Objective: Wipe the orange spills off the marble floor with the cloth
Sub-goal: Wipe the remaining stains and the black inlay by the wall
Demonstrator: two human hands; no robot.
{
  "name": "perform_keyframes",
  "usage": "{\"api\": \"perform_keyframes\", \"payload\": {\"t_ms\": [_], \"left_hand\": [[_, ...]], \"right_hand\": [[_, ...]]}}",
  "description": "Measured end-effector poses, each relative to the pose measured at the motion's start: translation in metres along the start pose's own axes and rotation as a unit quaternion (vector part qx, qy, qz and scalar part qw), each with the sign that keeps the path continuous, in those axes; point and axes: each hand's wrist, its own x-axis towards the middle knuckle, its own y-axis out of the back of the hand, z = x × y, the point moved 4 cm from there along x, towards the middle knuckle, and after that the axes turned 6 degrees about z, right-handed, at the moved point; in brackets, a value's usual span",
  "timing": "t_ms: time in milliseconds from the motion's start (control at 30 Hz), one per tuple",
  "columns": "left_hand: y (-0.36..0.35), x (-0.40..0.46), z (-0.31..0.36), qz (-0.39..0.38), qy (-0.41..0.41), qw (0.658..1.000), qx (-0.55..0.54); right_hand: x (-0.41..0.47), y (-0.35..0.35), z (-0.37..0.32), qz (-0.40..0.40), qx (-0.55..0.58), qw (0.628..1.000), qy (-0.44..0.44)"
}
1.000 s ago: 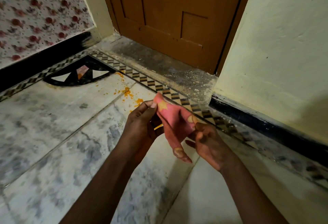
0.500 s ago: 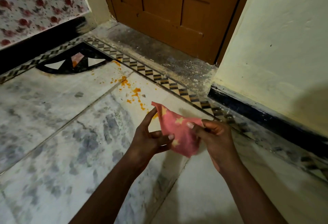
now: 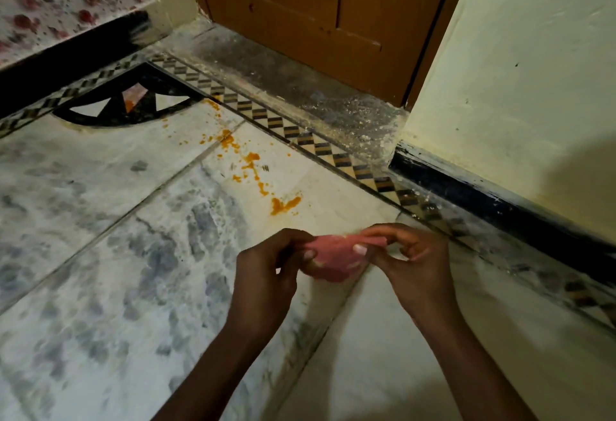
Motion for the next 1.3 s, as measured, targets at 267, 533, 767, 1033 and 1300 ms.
{"api": "perform_keyframes", "payload": {"t_ms": [267, 533, 767, 1033, 1300], "left_hand": [[0.017, 0.011, 0.008, -0.046, 0.027, 0.995, 0.089], [-0.001, 0.062, -0.087, 0.001, 0.128, 0.980, 0.151], [0.047, 0.092, -0.141, 0.038, 0.017, 0.951, 0.308], [0.094, 0.123, -0.197, 0.088, 0.049, 0.918, 0.383], [0.101, 0.127, -0.207, 0.114, 0.079, 0.905, 0.403]], "right_hand": [[0.017, -0.001, -0.024, -0.053, -0.062, 0.996, 0.041], [0.033, -0.059, 0.054, -0.033, -0.242, 0.968, 0.052], [-0.010, -0.122, 0.095, -0.083, -0.474, 0.872, 0.088], [0.107, -0.198, 0.090, -0.014, -0.487, 0.872, 0.058], [0.058, -0.165, 0.086, -0.056, -0.513, 0.841, 0.160]]}}
